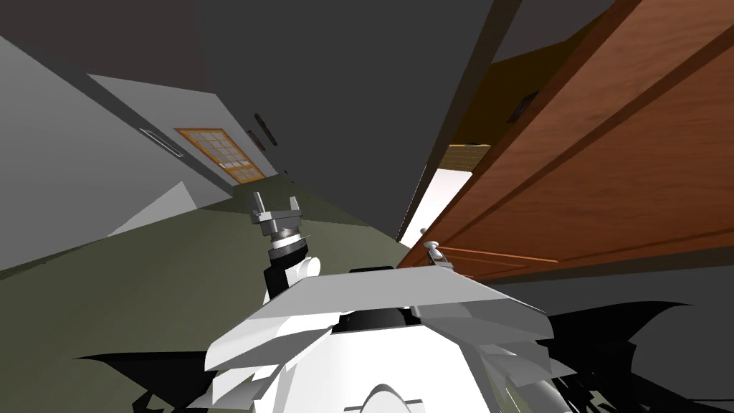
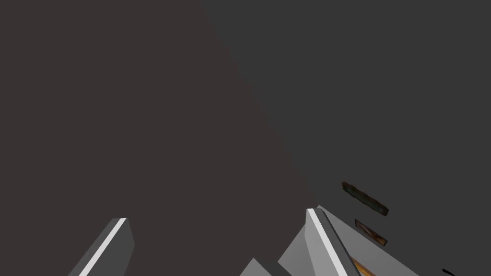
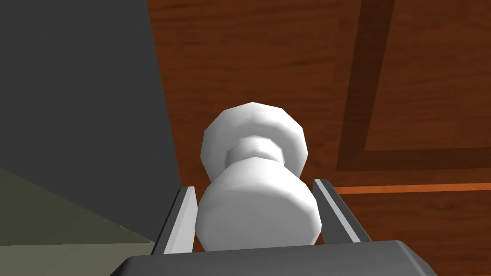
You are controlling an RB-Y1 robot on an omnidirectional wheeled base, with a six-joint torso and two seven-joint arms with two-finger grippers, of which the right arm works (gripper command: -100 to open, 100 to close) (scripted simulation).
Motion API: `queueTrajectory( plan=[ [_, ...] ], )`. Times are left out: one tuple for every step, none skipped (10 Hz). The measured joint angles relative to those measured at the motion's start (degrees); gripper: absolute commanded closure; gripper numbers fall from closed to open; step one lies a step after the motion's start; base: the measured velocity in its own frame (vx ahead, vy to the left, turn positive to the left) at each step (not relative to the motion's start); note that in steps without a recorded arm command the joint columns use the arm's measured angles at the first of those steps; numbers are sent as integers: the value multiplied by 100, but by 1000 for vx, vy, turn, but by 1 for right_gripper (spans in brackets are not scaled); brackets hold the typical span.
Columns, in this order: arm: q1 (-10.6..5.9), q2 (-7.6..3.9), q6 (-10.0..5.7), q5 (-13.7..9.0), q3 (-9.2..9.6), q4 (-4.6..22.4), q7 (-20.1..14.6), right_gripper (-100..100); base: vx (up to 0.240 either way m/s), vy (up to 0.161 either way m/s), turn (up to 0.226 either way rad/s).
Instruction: Pull the door open
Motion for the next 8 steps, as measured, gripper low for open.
queueTrajectory(
  plan=[
    [20, -46, -41, 29, 39, 14, -44, 100, -215, -26, 114],
    [17, -78, -94, 59, 81, 64, -93, 100, -258, -48, 120],
    [5, -112, -158, 91, 129, 114, -150, 100, -261, -24, 124],
    [9, -153, -218, 120, 168, 146, -202, 100, -109, -1, 23],
    [19, -152, -221, 130, 185, 158, -212, 100, -171, -44, 140],
    [3, -168, -238, 145, 207, 196, -238, 100, -228, -21, 165],
    [-25, -197, -274, 159, 219, 229, -274, 100, -215, 14, 160],
    [-53, -240, -317, 173, 225, 279, -314, 100, -215, -11, 103]
  ],
)
